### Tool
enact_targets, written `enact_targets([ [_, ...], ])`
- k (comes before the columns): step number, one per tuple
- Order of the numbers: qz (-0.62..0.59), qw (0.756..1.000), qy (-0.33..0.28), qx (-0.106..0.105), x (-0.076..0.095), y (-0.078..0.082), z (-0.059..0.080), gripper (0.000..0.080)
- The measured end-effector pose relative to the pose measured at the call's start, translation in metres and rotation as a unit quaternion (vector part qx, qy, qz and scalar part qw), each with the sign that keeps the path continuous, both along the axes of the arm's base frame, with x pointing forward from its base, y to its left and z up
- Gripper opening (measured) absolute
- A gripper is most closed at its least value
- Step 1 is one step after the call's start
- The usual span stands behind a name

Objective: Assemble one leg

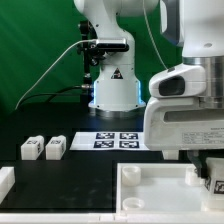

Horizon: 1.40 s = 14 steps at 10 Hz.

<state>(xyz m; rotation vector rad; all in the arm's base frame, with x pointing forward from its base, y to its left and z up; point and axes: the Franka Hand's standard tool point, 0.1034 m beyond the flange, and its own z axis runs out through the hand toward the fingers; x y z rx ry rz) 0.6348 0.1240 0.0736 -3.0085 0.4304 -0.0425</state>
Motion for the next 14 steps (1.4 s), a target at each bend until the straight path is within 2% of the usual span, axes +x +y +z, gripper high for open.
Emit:
enact_targets([
  [1,-0.06,0.998,0.006,0.001,0.0,-0.003,-0.001,0.0308],
  [3,-0.184,0.983,0.024,0.009,0.004,-0.011,0.002,0.0308],
  [4,-0.266,0.963,0.047,0.007,0.006,-0.015,0.002,0.0299],
  [6,-0.424,0.902,0.086,0.007,0.004,-0.014,0.0,0.0298],
  [8,-0.621,0.773,0.124,0.042,0.002,-0.013,-0.003,0.0296],
  [9,-0.647,0.751,0.129,0.042,0.001,-0.012,-0.003,0.0296],
  [10,-0.689,0.711,0.135,0.04,0.001,-0.011,-0.003,0.0296],
  [11,-0.715,0.684,0.136,0.04,0.002,-0.011,-0.002,0.0297],
  [12,-0.728,0.67,0.136,0.039,0.002,-0.01,-0.002,0.0297],
  [14,-0.729,0.67,0.137,0.037,0.0,-0.011,-0.004,0.0298],
])
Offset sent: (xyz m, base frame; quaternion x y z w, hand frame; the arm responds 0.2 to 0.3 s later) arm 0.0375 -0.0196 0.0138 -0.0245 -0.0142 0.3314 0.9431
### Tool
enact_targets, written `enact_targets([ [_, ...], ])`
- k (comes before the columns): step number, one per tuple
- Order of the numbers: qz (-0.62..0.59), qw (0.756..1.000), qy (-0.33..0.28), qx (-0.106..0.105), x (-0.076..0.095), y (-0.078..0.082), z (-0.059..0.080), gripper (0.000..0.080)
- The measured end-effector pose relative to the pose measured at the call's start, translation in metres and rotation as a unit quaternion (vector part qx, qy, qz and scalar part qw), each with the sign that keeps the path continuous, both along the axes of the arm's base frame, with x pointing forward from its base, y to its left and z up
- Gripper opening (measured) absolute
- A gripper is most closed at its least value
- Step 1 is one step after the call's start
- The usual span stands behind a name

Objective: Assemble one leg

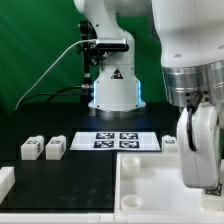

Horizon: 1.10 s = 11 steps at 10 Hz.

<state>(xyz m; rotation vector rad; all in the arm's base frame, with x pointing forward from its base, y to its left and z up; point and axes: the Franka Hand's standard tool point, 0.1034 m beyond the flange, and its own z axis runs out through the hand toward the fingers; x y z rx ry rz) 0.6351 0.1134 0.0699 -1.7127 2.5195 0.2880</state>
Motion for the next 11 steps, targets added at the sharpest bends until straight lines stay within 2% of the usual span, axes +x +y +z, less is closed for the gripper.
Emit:
enact_targets([
  [1,0.0,1.0,0.0,0.0,0.0,0.0,0.0,0.0488],
  [2,0.0,1.0,0.0,0.0,0.0,0.0,0.0,0.0488],
  [3,0.008,1.0,-0.001,0.001,-0.001,0.001,0.0,0.0619],
  [7,0.033,0.999,-0.011,0.008,-0.008,0.006,0.016,0.0648],
  [11,0.033,0.999,-0.009,0.007,-0.009,0.005,0.013,0.0649],
])
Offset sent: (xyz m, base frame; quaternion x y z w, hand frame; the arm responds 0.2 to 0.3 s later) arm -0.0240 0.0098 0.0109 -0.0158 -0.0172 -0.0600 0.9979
